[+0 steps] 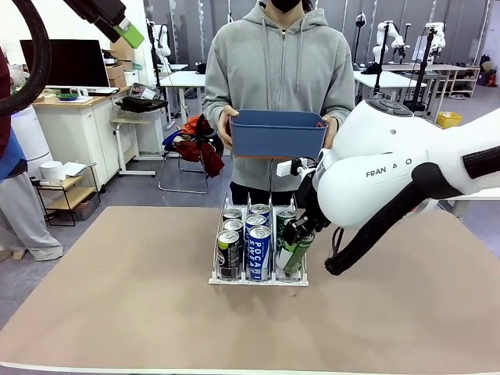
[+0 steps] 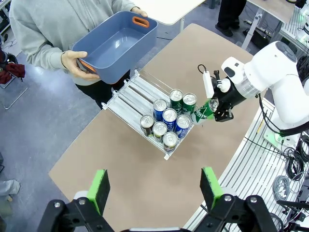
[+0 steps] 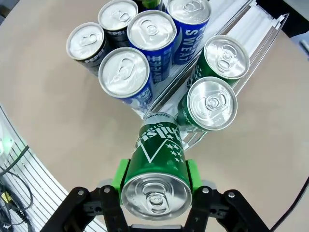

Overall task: Fill the beverage cans into the dispenser.
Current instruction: Place the picked Sprite in the line of the Automatic Can Dispenser with the same cans.

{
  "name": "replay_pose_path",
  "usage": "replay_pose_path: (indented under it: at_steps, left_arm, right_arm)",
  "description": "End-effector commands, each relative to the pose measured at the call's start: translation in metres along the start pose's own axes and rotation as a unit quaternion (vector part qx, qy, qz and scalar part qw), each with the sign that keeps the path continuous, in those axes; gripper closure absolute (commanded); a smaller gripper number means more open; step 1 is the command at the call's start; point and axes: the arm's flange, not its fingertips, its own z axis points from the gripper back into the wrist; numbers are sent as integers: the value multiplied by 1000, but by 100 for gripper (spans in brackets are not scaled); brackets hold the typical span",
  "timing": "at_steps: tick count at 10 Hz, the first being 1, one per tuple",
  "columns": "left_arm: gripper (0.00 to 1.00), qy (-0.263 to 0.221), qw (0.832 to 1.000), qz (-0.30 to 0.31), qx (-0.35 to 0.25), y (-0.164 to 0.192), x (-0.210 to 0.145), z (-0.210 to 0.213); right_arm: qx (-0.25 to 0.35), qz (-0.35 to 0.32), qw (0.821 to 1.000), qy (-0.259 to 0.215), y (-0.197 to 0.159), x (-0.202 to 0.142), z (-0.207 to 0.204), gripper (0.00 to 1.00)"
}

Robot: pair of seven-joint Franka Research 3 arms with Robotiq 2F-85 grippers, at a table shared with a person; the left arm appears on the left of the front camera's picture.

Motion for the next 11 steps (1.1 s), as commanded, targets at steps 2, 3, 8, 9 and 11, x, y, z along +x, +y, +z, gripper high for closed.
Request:
replay_pose_path:
  at_steps: [2,3,8,9,11]
  left_arm:
    - [0,-2,1000,4,6,1,-1,-1]
    - [0,-2,1000,4,6,1,-1,-1]
    - [0,-2,1000,4,6,1,-1,-1]
    - [0,-2,1000,4,6,1,-1,-1]
    - [0,-2,1000,4,6,1,-1,-1]
  right_arm:
    - [-23,-9,1000,-6,-14,27,-6,42]
    - [-19,-14,1000,-2,-18,30,-10,42]
    - [-14,-23,999,39,-36,34,-29,42]
    - [-14,-17,998,51,-38,32,-32,42]
    - [-2,-13,998,60,-40,30,-36,42]
